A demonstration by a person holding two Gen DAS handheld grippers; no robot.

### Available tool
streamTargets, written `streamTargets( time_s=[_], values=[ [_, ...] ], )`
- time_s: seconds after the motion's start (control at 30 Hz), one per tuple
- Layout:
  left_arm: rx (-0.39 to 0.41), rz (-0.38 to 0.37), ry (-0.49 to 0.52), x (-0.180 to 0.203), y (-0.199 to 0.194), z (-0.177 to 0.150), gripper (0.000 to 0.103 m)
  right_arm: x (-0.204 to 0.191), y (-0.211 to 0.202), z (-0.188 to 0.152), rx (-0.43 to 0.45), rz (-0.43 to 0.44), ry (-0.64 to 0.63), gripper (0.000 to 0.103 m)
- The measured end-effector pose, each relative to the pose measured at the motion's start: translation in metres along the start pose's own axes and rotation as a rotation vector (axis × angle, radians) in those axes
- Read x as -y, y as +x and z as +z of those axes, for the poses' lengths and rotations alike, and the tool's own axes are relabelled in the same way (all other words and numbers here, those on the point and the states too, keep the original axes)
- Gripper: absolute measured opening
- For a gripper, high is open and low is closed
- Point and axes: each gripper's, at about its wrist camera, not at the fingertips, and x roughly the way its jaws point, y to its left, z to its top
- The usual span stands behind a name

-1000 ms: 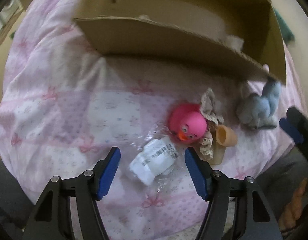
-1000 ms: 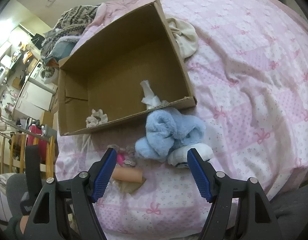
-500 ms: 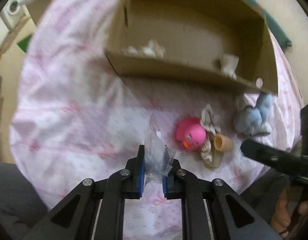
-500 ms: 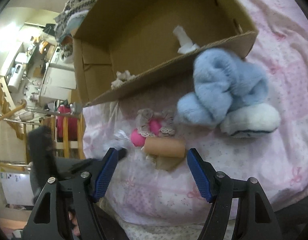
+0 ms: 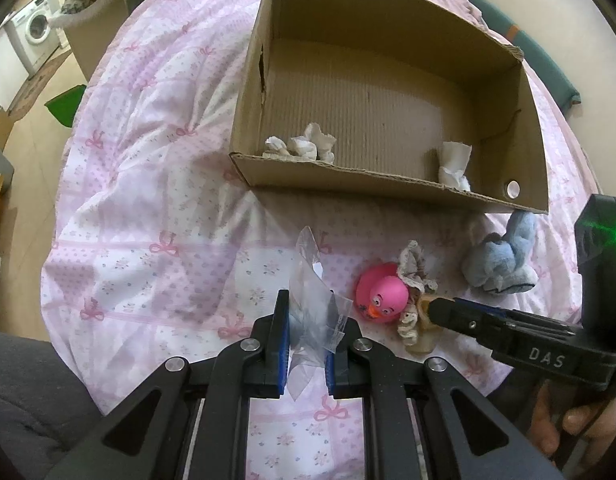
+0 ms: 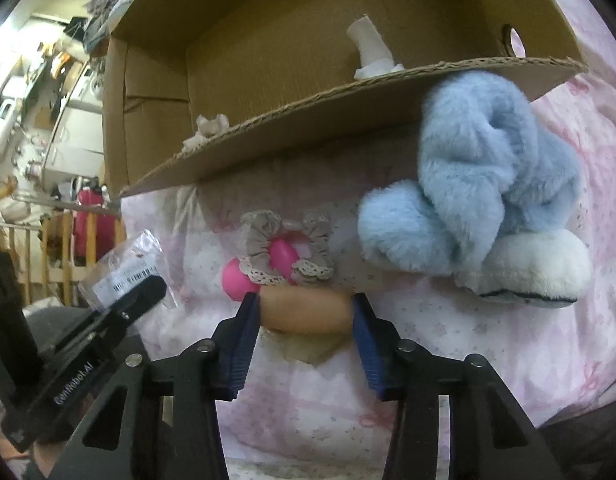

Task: Organize soft objects
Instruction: 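Carry the bag into the box and open the left tool while the right tool drops the cylinder inside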

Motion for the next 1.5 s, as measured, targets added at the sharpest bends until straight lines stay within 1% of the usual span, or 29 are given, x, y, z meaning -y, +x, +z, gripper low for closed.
streamTargets(
  time_s=[0.03,0.07,0.1,0.13,0.17,0.27,0.4,0.47,0.6,0.7,0.8,0.93,1.17,1.27,1.33,1.5],
  values=[
    [0.0,-0.001,-0.001,0.0,0.0,0.0,0.013,0.0,-0.002,0.0,0.005,-0.005,-0.01,0.028],
    [0.0,-0.002,-0.001,-0.001,0.001,0.0,0.013,-0.001,-0.004,0.0,0.01,-0.007,-0.018,0.022],
    [-0.001,-0.003,0.0,-0.001,0.001,0.0,0.013,-0.001,-0.005,-0.001,0.014,-0.004,-0.023,0.02],
    [-0.001,-0.002,0.001,-0.001,0.001,0.001,0.013,-0.001,-0.007,-0.001,0.017,-0.002,-0.027,0.011],
    [-0.001,-0.001,0.001,-0.002,0.001,0.0,0.012,-0.001,-0.008,-0.002,0.021,0.003,-0.033,0.005],
    [0.001,0.003,0.001,-0.002,0.001,0.0,0.012,-0.004,-0.014,-0.003,0.048,-0.001,-0.058,0.004],
    [0.005,0.006,-0.009,-0.004,0.0,0.0,0.013,-0.007,-0.02,-0.005,0.072,0.026,-0.071,0.004],
    [0.014,0.006,-0.015,-0.005,-0.002,0.0,0.012,-0.007,-0.029,-0.007,0.094,0.049,-0.077,0.004],
    [0.045,0.008,-0.018,-0.008,-0.01,0.001,0.012,-0.011,-0.051,-0.013,0.165,0.105,-0.096,0.003],
    [0.069,0.012,-0.013,-0.008,-0.017,0.001,0.012,-0.01,-0.062,-0.016,0.201,0.131,-0.096,0.003],
    [0.092,0.024,0.001,-0.006,-0.022,0.002,0.012,-0.011,-0.067,-0.016,0.222,0.139,-0.103,0.003],
    [0.119,0.042,0.008,-0.006,-0.027,0.003,0.012,-0.011,-0.073,-0.018,0.247,0.176,-0.11,0.003],
    [0.126,0.062,0.002,-0.008,-0.026,0.003,0.012,-0.019,-0.09,-0.022,0.3,0.244,-0.132,0.003],
    [0.156,0.069,0.003,-0.007,-0.034,0.004,0.012,-0.02,-0.099,-0.022,0.322,0.262,-0.143,0.003],
    [0.175,0.052,0.008,-0.004,-0.044,0.008,0.012,-0.02,-0.108,-0.021,0.341,0.278,-0.138,0.003],
    [0.239,0.046,0.046,0.006,-0.068,0.025,0.012,-0.025,-0.135,-0.011,0.403,0.283,-0.157,0.003]
  ],
)
